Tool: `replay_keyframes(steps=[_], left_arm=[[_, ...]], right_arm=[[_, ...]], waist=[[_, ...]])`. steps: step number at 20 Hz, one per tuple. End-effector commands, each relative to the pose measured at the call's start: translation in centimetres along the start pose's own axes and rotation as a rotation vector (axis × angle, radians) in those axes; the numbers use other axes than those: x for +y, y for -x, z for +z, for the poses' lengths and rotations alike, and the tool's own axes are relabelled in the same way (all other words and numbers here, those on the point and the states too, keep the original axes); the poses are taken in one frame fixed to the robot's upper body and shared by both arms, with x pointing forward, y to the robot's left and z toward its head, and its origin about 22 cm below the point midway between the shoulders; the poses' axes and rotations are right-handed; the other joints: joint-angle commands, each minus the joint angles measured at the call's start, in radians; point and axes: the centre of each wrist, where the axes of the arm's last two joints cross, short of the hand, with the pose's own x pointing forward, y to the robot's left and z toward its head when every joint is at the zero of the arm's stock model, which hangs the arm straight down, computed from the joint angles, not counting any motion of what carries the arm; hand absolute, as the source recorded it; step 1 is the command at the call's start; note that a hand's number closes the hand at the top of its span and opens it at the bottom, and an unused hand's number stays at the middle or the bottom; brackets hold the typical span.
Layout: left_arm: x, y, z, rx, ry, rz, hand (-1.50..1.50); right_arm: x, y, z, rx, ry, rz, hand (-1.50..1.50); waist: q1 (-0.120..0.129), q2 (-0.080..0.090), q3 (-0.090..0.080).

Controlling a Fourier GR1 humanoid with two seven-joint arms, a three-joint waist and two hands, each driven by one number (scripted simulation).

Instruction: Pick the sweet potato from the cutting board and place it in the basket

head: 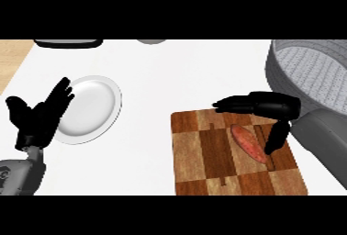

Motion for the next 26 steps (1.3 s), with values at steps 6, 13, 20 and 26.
replay_keyframes(steps=[6, 13, 20, 26], left_arm=[[2.2, -0.7, -0.1, 0.01, -0.018, 0.007, 0.0], [0.3, 1.8, 0.4, -0.001, -0.011, -0.003, 0.0], [-0.4, 1.2, 0.7, 0.015, -0.001, -0.006, 0.0], [1.7, 0.7, -0.1, 0.009, -0.008, -0.006, 0.0]], right_arm=[[2.8, 3.6, 0.0, -0.038, -0.105, -0.009, -1.5], [1.8, 3.7, 1.7, -0.077, -0.123, -0.033, -1.5], [1.5, 3.5, 0.8, -0.124, -0.166, -0.058, -1.5], [3.5, 4.5, 1.8, -0.086, -0.16, 0.013, -1.5]], waist=[[-0.005, 0.0, 0.0], [-0.011, -0.001, -0.001], [-0.004, -0.002, 0.0], [-0.011, -0.002, 0.0]])
